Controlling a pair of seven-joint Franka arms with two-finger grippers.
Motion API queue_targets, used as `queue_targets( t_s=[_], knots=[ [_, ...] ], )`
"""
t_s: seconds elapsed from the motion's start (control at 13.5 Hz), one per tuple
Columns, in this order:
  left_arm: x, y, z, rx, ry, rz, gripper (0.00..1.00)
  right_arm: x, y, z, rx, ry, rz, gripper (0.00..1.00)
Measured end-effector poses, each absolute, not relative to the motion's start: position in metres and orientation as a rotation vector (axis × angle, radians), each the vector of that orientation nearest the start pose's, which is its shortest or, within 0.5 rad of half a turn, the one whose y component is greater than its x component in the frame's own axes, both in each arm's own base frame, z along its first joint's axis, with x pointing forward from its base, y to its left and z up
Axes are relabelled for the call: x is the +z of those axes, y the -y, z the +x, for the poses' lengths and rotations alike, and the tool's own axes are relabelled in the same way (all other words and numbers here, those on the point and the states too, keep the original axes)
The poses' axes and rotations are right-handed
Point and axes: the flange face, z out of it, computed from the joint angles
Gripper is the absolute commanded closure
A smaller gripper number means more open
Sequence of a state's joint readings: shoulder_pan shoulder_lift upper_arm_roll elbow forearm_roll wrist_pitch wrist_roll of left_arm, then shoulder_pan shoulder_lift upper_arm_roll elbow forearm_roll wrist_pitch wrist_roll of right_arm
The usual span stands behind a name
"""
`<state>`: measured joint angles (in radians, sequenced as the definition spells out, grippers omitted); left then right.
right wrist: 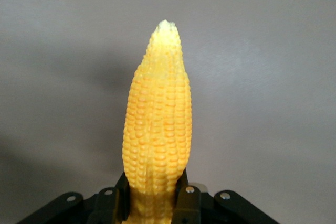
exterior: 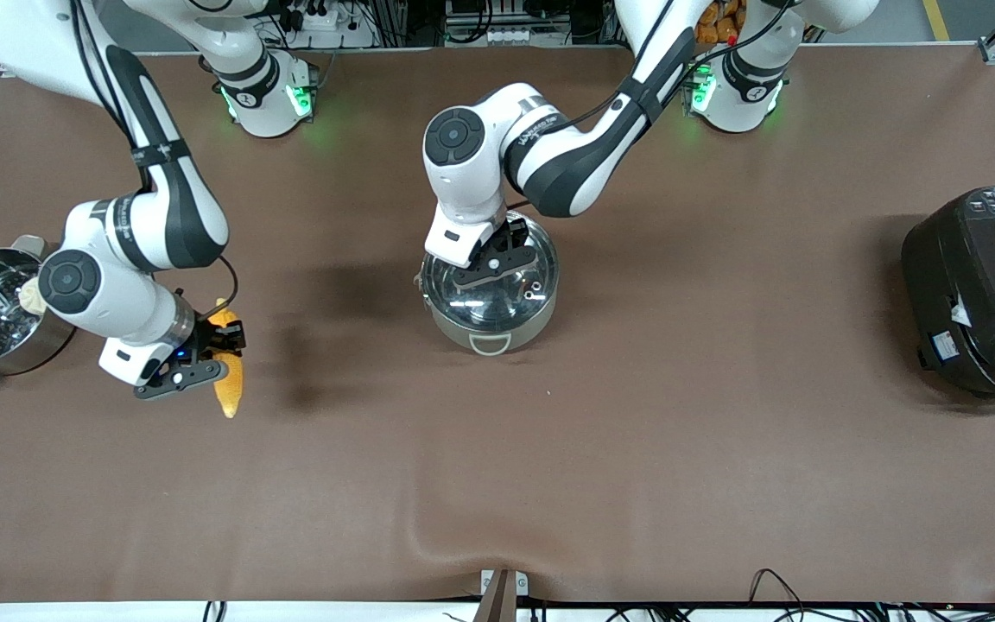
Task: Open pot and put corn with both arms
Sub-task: 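Lift the yellow corn cob off the table with the right gripper, then lift the lid off with the left gripper while the right gripper carries corn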
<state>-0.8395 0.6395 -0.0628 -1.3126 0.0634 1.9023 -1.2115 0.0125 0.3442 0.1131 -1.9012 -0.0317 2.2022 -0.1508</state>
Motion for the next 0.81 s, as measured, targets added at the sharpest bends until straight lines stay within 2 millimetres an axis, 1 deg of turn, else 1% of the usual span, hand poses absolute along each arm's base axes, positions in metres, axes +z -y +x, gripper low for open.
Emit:
queue_targets(
  t_s=[0.07,0.15,0.22,0.37,0.52,0.59,0.67,0.74,0.81],
  knots=[
    [0.375,0.555,0.464,-0.006,0.475,-3.064,1.0,0.323,-0.084,0.613,0.077,0.434,-3.095,1.0],
    [0.395,0.545,0.471,-0.017,0.501,-3.067,1.0,0.33,-0.096,0.611,0.09,0.422,-3.096,1.0],
    [0.418,0.531,0.478,-0.027,0.528,-3.068,1.0,0.337,-0.106,0.609,0.101,0.414,-3.098,1.0],
    [0.462,0.497,0.493,-0.041,0.532,-3.072,1.0,0.347,-0.128,0.606,0.105,0.381,-3.104,1.0],
    [0.499,0.452,0.511,-0.065,0.508,-3.088,1.0,0.357,-0.162,0.599,0.089,0.344,-3.112,1.0],
    [0.512,0.426,0.52,-0.075,0.488,-3.094,1.0,0.36,-0.182,0.594,0.08,0.342,-3.113,1.0],
    [0.521,0.398,0.53,-0.08,0.469,-3.094,1.0,0.364,-0.205,0.588,0.069,0.36,-3.111,1.0],
    [0.526,0.369,0.538,-0.077,0.444,-3.092,1.0,0.369,-0.232,0.581,0.054,0.386,-3.108,1.0],
    [0.526,0.339,0.546,-0.065,0.411,-3.087,1.0,0.375,-0.259,0.572,0.039,0.411,-3.103,1.0]
  ],
)
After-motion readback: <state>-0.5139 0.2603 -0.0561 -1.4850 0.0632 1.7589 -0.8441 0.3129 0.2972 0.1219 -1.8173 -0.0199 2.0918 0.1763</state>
